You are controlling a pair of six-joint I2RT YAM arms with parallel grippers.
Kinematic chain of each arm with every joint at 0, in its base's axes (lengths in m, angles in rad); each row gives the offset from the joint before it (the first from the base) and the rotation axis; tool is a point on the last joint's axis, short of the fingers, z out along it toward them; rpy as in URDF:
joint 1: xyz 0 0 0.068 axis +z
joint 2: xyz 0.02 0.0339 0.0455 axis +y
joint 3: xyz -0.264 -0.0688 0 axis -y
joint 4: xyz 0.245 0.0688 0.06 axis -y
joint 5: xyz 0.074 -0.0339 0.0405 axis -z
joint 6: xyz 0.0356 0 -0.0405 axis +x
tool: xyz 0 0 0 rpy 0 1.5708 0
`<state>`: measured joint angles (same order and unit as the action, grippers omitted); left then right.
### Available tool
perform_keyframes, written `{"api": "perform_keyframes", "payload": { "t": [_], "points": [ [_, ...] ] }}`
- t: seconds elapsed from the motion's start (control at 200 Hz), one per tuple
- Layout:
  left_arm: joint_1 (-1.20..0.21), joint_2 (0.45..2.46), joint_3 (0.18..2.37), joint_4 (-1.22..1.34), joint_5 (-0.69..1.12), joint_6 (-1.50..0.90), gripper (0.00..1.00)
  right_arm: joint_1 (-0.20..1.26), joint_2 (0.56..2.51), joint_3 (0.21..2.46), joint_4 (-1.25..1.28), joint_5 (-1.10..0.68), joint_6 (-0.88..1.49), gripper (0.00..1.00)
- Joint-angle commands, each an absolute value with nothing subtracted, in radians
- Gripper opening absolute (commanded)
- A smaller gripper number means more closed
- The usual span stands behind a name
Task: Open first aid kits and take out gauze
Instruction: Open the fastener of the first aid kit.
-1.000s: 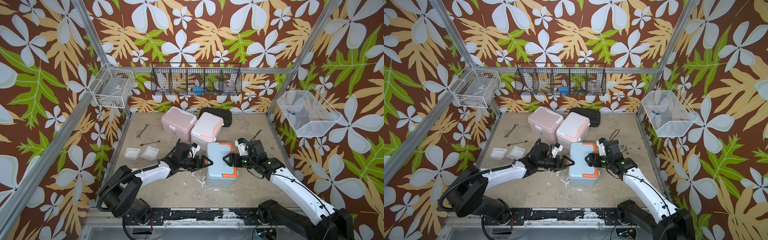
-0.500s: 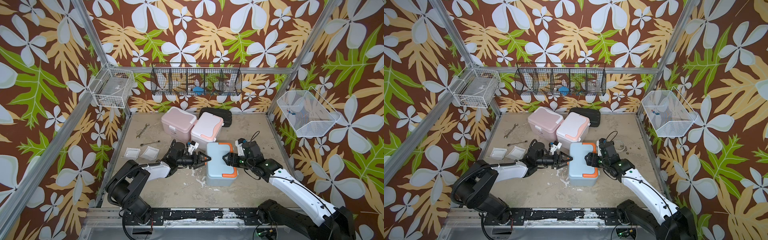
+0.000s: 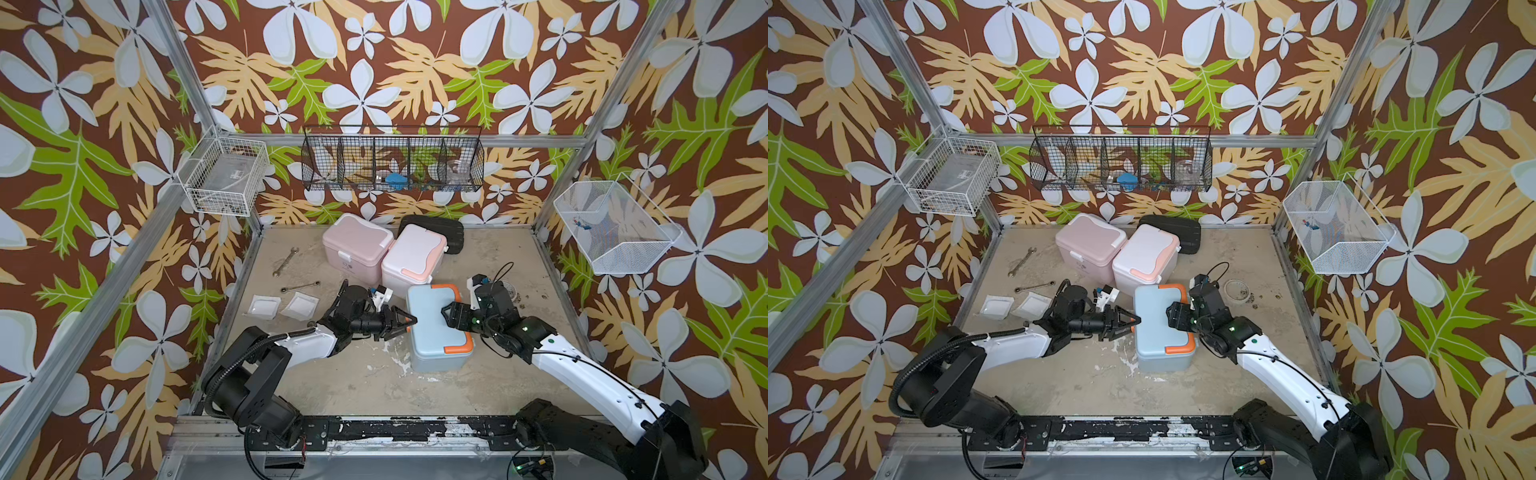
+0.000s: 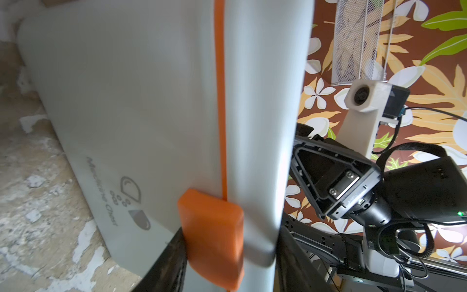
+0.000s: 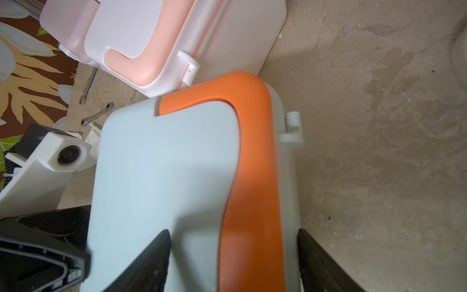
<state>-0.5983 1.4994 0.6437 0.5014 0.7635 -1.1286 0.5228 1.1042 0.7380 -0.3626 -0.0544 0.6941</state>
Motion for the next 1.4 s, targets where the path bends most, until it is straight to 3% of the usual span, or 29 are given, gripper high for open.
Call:
{"api": "perform_keyframes", "payload": {
  "t": [0.0, 0.586, 0.736, 0.876, 0.961, 1.391],
  "points": [
    [-0.595, 1.462, 0.682, 0.439, 0.748, -0.976, 0.50, 0.527, 1.133, 0.705, -0.712, 0.030, 0.660, 0.76],
    [-0.594, 1.352, 0.787, 0.026, 0.546, -0.796, 0.52, 0.568, 1.194, 0.716, -0.728, 0.102, 0.686, 0.76],
    [-0.594, 1.333, 0.793, 0.009, 0.549, -0.796, 0.60, 0.576, 1.191, 0.721, -0.717, 0.075, 0.690, 0.76],
    [-0.594, 1.323, 0.821, -0.045, 0.520, -0.763, 0.81, 0.580, 1.171, 0.743, -0.711, 0.049, 0.699, 0.76],
    [-0.594, 1.334, 0.867, -0.166, 0.415, -0.703, 0.86, 0.580, 1.146, 0.762, -0.709, 0.046, 0.703, 0.76],
    [-0.608, 1.397, 0.896, -0.274, 0.340, -0.623, 0.88, 0.580, 1.161, 0.758, -0.698, 0.046, 0.694, 0.79]
  ]
}}
